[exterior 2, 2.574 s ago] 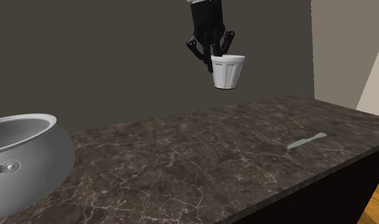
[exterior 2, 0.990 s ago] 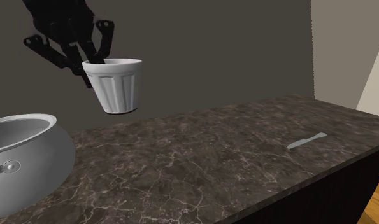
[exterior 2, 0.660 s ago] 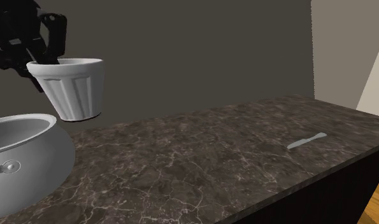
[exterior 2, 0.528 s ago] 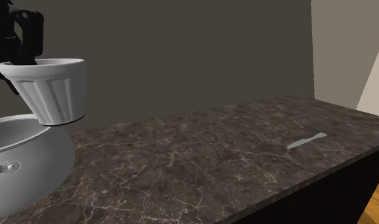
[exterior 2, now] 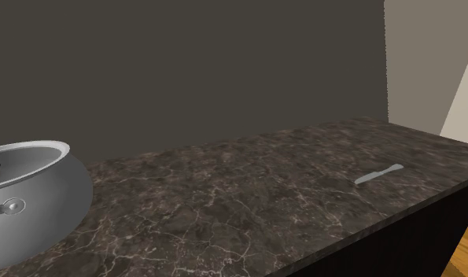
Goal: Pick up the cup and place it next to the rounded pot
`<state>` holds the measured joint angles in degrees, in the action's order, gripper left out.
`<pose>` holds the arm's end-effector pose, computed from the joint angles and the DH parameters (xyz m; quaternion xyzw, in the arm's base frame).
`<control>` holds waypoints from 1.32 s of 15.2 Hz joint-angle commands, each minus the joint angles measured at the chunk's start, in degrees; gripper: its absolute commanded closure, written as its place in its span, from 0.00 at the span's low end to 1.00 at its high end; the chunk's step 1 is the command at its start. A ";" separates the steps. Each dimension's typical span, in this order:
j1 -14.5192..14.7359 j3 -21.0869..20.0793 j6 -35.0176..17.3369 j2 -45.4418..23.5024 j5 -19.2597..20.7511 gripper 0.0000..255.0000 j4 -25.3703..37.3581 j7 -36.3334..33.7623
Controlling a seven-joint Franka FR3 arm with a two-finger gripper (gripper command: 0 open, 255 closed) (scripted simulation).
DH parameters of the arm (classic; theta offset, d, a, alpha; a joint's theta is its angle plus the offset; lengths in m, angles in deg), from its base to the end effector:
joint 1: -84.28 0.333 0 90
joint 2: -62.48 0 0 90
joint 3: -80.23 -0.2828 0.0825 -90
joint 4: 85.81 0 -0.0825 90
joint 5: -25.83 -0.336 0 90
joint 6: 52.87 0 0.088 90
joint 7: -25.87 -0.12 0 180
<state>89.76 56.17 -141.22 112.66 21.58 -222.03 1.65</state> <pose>0.2210 0.1708 0.5411 0.9923 -0.0235 0.0450 0.1133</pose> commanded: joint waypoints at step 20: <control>2.38 -16.28 -5.02 -3.86 -10.36 1.00 -0.29 -14.31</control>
<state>92.06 40.20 -145.55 108.78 11.46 -221.66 -12.53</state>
